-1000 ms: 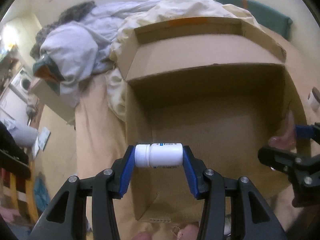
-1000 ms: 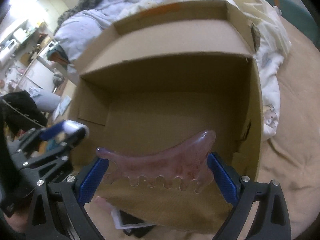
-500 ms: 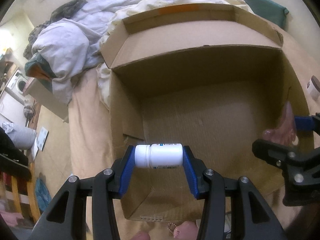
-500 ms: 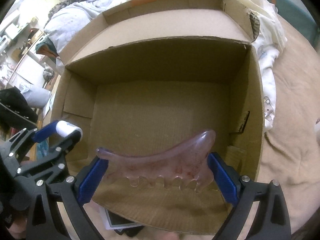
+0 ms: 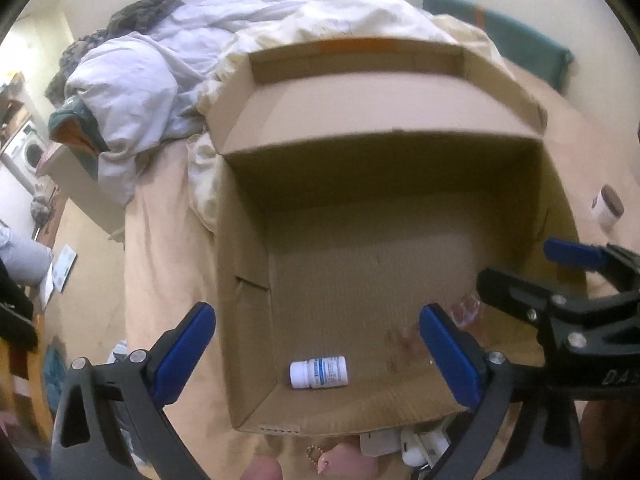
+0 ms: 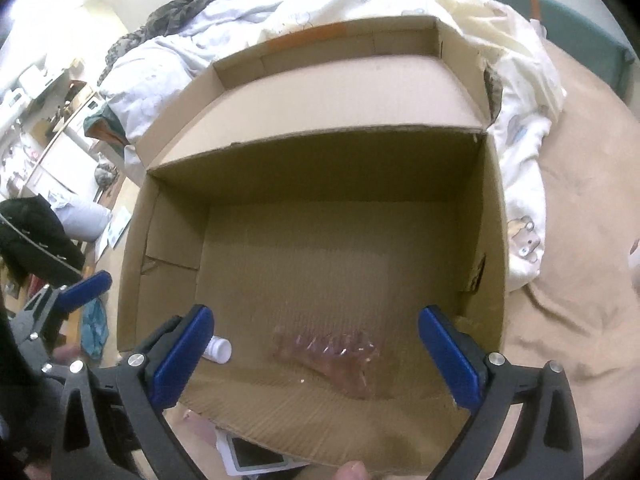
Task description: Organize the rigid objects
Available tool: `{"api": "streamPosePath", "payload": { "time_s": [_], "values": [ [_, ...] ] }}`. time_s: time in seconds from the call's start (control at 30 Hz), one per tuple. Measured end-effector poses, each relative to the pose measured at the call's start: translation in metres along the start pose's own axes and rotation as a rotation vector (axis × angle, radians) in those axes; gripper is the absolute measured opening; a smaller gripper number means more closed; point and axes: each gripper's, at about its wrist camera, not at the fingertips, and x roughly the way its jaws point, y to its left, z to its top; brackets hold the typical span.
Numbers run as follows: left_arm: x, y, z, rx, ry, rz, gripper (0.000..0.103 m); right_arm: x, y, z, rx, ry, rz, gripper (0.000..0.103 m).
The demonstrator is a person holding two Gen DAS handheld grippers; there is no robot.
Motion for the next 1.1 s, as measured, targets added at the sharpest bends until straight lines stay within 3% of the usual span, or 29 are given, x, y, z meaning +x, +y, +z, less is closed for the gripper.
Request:
{"api": "streamPosePath", "payload": {
  "time_s": [0.2,0.57,0.8,1.1],
  "values": [
    [0.000,0.014,0.001,-0.085,0.024,-0.059,0.102,-0.008,0.000,0.002,0.008,-0.046,0.012,0.103],
    [-0.017,0.020,-0.002,-0.094,-0.019,-0.048,0.102,-0.036,-0.010,0.003,0.067,-0.152,0.039,0.103],
    [-0.050,0.024,-0.002,-0.075,-0.078,-0.025,0.102,-0.064,-0.007,-0.002,0.071,-0.201,0.049,0.103],
    [-0.089,0.037,-0.023,-0.150,-0.076,-0.023,0.102,-0.100,0.003,-0.021,0.036,-0.237,0.056,0.103]
  ]
}}
